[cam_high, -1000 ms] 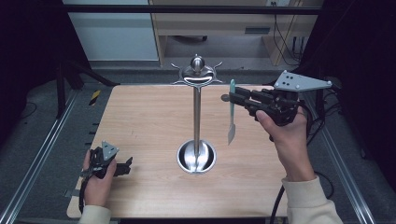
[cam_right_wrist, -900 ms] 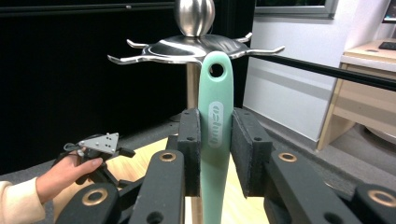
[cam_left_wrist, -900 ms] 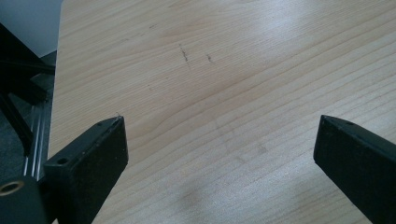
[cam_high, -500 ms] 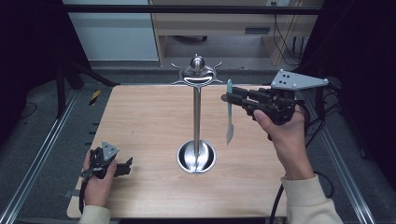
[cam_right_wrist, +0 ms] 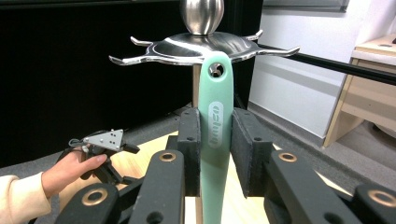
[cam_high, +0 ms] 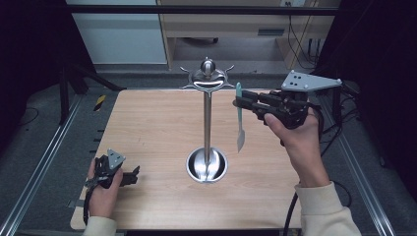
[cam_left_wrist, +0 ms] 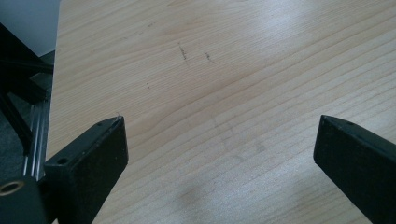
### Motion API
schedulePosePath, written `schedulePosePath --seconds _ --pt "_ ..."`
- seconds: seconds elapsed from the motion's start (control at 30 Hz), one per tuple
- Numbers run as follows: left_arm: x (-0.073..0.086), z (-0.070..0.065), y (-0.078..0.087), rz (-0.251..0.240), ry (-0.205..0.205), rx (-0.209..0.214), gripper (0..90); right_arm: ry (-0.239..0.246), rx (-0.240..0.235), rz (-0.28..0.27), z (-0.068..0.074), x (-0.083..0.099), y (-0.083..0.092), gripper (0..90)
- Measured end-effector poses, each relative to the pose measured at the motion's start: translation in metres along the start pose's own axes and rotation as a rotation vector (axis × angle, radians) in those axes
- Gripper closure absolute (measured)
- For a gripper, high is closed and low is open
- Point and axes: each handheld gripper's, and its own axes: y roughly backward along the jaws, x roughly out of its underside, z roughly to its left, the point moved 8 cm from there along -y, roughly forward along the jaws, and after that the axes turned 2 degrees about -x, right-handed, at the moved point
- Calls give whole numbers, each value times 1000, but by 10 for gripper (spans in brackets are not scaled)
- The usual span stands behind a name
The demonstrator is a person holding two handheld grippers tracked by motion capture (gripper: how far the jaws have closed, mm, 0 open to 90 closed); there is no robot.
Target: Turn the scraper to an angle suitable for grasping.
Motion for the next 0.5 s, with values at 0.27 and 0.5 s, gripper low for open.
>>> schedulePosePath --seconds 0.27,0.5 --pt "0 0 0 0 -1 -1 29 -19 -2 11 -1 3 -3 743" --pt "0 0 0 -1 1 -1 29 -21 -8 17 -1 4 -7 743"
